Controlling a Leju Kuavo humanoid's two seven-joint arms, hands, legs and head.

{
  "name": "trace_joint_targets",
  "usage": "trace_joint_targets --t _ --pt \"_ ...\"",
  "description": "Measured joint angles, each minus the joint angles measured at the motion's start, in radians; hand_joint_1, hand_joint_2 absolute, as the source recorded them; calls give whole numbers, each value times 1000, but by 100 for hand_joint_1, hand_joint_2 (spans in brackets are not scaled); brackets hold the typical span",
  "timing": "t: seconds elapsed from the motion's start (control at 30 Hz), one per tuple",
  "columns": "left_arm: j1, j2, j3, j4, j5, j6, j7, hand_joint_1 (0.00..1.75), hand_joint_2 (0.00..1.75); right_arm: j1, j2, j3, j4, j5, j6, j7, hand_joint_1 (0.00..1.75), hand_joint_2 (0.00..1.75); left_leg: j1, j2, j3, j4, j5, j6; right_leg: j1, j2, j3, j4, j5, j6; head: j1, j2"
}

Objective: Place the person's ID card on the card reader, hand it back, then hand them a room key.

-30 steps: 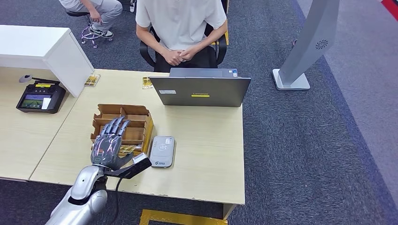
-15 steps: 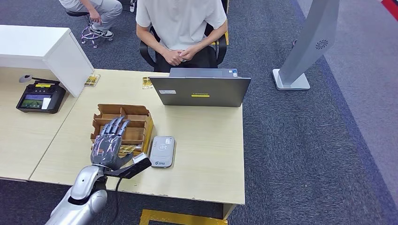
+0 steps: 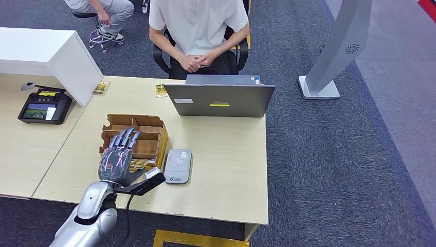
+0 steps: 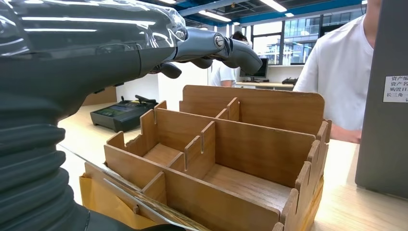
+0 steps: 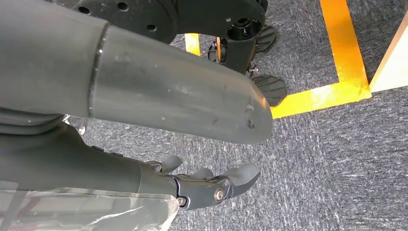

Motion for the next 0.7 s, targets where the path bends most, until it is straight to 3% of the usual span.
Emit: trace_joint_targets --t 0.7 --pt "3 0 0 0 -17 12 14 0 175 0 0 0 0 -1 1 0 0 0 0 0 0 0 0 0 0 0 0 0 0 0 0 0"
